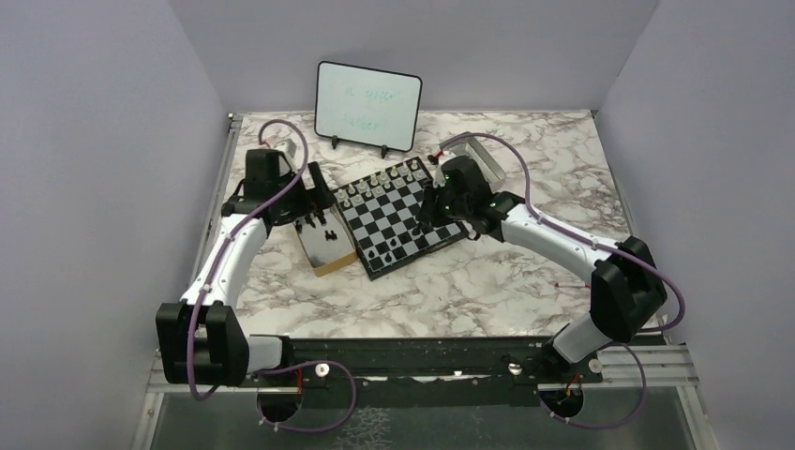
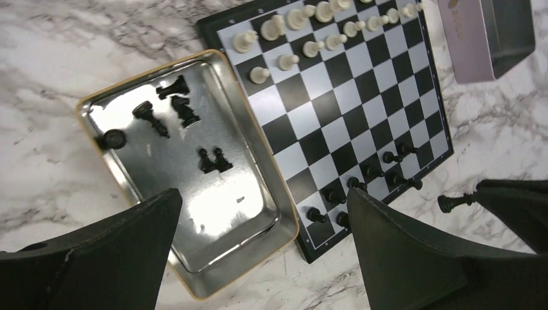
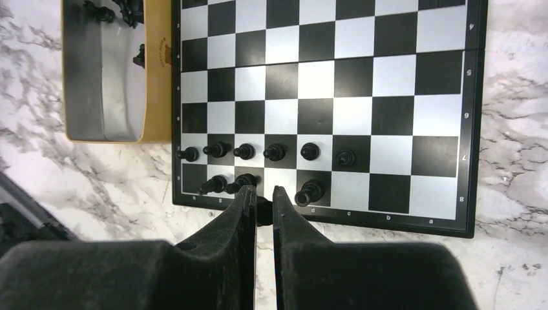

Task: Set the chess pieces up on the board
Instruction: Place the chess piece on the chessboard.

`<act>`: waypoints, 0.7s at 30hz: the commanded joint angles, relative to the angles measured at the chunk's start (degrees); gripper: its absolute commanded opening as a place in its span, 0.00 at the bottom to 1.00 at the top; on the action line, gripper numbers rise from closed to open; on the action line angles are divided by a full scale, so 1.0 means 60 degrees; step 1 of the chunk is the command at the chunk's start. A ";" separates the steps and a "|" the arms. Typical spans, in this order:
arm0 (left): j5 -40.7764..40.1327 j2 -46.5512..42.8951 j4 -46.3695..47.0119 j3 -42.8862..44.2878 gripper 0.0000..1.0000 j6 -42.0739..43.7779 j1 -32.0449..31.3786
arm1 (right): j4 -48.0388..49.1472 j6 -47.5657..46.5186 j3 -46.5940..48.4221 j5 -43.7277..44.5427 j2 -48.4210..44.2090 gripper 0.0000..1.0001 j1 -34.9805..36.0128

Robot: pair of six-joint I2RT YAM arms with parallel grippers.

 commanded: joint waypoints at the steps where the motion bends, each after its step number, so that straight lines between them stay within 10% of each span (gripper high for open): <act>1: 0.1310 -0.0655 0.0276 -0.0619 0.99 -0.1070 0.1172 | -0.0258 -0.0631 0.0451 0.1734 -0.0174 0.08 0.0724; 21: 0.0217 -0.0546 0.0742 -0.1191 0.99 -0.1016 0.1336 | 0.0963 -0.1151 -0.0172 0.4738 0.0845 0.08 0.2725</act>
